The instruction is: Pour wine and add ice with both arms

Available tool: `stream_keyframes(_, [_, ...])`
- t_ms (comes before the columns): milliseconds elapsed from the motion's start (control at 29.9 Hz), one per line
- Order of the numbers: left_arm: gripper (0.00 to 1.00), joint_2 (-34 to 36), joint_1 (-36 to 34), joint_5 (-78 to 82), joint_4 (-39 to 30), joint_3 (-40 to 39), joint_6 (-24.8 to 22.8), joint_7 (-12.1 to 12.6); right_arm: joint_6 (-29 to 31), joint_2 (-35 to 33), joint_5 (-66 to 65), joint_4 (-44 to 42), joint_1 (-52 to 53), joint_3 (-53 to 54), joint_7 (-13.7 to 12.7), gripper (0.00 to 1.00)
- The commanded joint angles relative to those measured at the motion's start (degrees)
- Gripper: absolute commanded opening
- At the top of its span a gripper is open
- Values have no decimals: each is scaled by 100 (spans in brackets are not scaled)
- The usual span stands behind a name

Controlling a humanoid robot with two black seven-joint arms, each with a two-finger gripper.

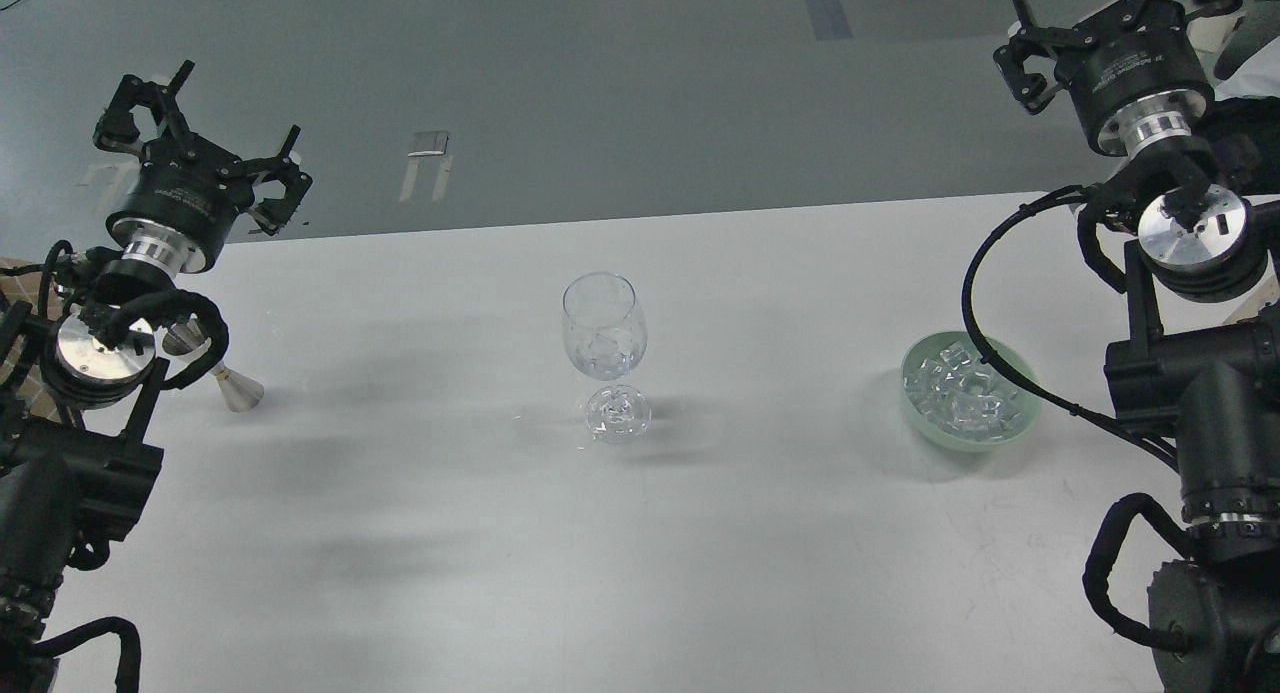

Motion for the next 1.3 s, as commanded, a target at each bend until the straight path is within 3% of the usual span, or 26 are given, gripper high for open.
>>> stream_keyframes(0, [98,22,-9,-9,-5,-22,0,0,0,3,0,12,9,-3,2,100])
stream_keyframes(1103, [98,48,-132,0,-13,-40,0,-96,53,3,8,100,18,50,29,100])
stream_keyframes(1270, [98,145,-123,-26,-75,-49,9,-96,88,3,8,100,-9,50,186,100])
